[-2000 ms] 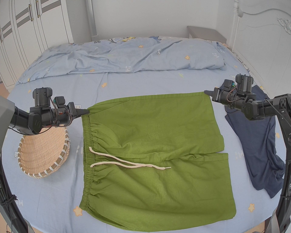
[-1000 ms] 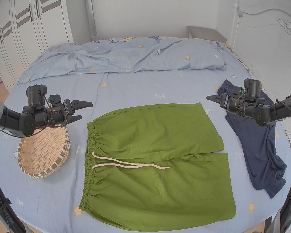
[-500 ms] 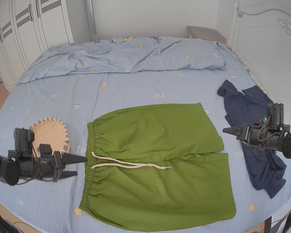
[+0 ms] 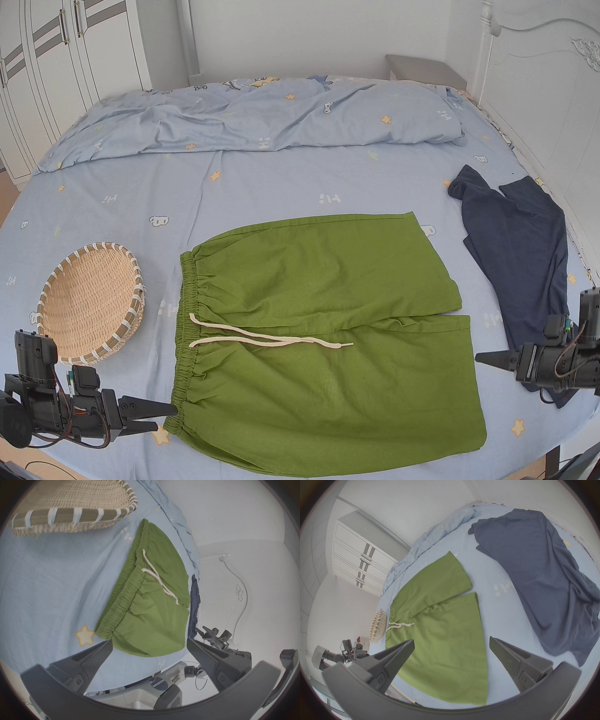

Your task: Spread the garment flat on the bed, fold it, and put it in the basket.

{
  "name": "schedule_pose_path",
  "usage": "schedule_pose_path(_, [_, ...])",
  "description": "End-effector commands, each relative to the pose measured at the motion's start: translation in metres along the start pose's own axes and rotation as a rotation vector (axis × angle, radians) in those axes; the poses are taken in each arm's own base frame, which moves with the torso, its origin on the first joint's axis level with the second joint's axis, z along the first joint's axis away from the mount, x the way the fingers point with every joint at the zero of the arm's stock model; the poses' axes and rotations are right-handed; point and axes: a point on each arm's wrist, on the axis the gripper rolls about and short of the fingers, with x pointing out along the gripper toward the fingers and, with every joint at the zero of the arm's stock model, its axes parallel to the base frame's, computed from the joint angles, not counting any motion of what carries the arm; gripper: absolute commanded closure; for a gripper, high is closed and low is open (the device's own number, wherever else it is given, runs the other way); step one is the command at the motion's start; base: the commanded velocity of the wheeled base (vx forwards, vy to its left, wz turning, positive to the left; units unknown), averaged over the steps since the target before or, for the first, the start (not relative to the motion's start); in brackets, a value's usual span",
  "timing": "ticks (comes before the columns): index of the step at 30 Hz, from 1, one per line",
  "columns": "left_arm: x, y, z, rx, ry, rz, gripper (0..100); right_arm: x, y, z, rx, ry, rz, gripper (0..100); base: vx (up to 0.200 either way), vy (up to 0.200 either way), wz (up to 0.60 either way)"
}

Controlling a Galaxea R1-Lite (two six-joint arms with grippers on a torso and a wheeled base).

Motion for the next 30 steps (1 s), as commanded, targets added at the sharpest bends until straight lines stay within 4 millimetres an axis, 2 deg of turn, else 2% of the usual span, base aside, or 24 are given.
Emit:
schedule_pose_path(1, [0.015, 0.026, -0.003, -0.033, 0.097, 0.066, 0, -0.028, -0.001, -0.036, -0.022, -0.017, 0.033, 0, 0.000, 0.000, 0.00])
schedule_pose_path(5, [0.020, 0.039, -0.004, 0.009, 0.128, 0.091, 0, -0.042, 0.002, -0.046, -0.028, -0.043, 0.105, 0, 0.000, 0.000, 0.00])
schedule_pose_path(9, [0.021, 0.041, -0.002, 0.016, 0.112, 0.089, 0, -0.051, 0.005, -0.049, 0.003, -0.073, 0.151, 0, 0.000, 0.000, 0.00])
schedule_pose_path(14, [0.024, 0.041, -0.001, 0.020, 0.129, 0.083, 0, -0.051, 0.004, -0.051, 0.011, -0.069, 0.150, 0, 0.000, 0.000, 0.00])
schedule_pose_path(22, [0.045, 0.054, 0.011, 0.035, 0.140, 0.078, 0, -0.051, 0.003, -0.052, 0.012, -0.066, 0.149, 0, 0.000, 0.000, 0.00])
schedule_pose_path(27, [0.050, 0.057, 0.013, 0.069, 0.113, 0.067, 0, -0.050, 0.002, -0.055, 0.017, -0.056, 0.144, 0, 0.000, 0.000, 0.00])
schedule_pose_path(28, [0.051, 0.059, 0.013, 0.071, 0.112, 0.067, 100, -0.050, 0.001, -0.057, 0.020, -0.048, 0.142, 0, 0.000, 0.000, 0.00])
schedule_pose_path(30, [0.052, 0.058, 0.013, 0.074, 0.116, 0.066, 100, -0.049, -0.001, -0.060, 0.027, -0.030, 0.139, 0, 0.000, 0.000, 0.00])
